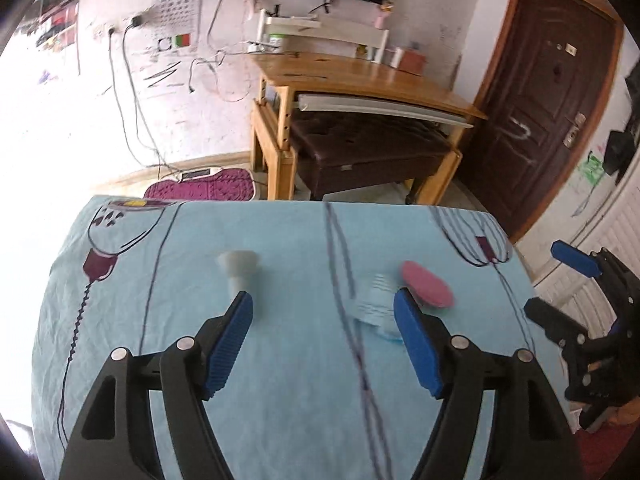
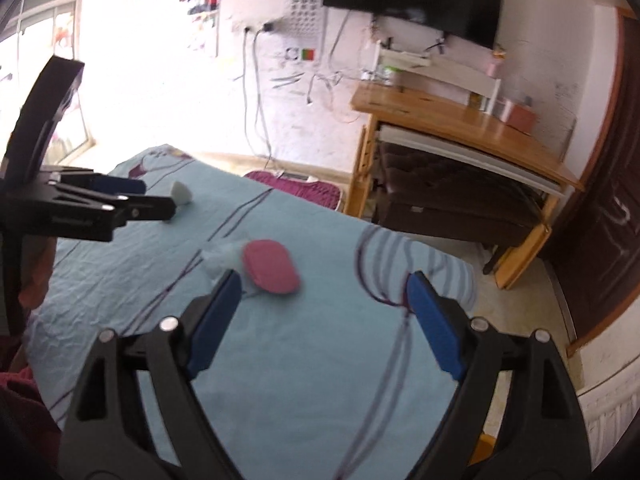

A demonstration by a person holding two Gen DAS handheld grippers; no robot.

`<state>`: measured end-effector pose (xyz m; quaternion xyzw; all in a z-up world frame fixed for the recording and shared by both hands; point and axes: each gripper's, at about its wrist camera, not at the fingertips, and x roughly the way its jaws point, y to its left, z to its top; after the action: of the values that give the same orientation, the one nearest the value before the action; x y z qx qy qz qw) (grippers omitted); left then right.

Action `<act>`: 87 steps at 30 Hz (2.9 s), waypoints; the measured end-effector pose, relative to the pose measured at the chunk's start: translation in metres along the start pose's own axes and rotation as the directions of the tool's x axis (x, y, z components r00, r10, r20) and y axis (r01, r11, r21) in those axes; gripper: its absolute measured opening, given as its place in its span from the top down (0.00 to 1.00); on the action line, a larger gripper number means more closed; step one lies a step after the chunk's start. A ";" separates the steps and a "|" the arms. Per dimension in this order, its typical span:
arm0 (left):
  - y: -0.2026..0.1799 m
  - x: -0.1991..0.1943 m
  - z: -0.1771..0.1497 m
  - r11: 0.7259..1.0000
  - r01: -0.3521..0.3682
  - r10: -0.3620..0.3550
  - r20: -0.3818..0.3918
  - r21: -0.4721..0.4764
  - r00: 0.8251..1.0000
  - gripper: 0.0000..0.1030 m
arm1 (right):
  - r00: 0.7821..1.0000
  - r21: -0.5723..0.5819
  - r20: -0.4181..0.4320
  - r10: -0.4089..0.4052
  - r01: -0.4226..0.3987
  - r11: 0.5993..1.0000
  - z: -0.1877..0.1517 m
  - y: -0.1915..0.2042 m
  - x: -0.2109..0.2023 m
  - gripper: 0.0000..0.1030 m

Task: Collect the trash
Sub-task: 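Move both open tools back over the grey cup and pink oval, then grasp the grey cup with the left tool while the right tool grasps the pink oval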

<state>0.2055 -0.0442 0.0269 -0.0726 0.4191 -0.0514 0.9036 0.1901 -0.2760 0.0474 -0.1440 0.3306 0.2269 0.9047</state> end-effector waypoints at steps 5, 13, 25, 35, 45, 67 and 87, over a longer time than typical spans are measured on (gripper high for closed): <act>0.027 0.008 0.000 0.999 -0.026 0.026 0.001 -0.027 1.000 0.33 | 0.998 -0.018 -0.060 0.016 -0.017 1.000 0.013 0.014 0.024 0.21; 0.050 0.029 0.001 0.996 -0.061 0.060 -0.011 -0.061 0.998 0.33 | 0.996 0.026 -0.089 0.023 -0.021 0.999 0.023 0.022 0.044 0.21; 0.044 0.061 0.014 0.991 -0.131 0.129 -0.031 -0.033 0.991 0.33 | 0.985 0.052 -0.171 -0.019 0.028 0.998 0.022 0.035 0.083 0.21; 0.035 0.078 0.012 0.985 -0.171 0.172 -0.055 0.011 0.984 0.34 | 0.974 0.154 -0.222 -0.040 0.076 0.985 0.015 0.016 0.100 0.21; 0.013 0.073 0.001 0.976 -0.191 0.195 -0.030 0.102 0.980 0.75 | 0.968 0.156 -0.249 -0.025 0.065 0.986 0.008 0.015 0.101 0.54; 0.024 0.064 -0.008 0.993 -0.112 0.114 -0.033 0.048 0.993 0.81 | 0.970 0.394 -0.120 0.213 -0.151 0.907 -0.010 -0.028 0.073 0.73; 0.028 0.061 -0.009 0.995 -0.084 0.086 -0.029 0.053 0.996 0.82 | 0.974 0.537 -0.028 0.223 -0.173 0.826 -0.031 -0.075 0.054 0.89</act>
<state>0.2385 -0.0269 -0.0290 -0.0306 0.4343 -0.0247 0.8999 0.2483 -0.3355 -0.0032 0.1365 0.4336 0.2126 0.8649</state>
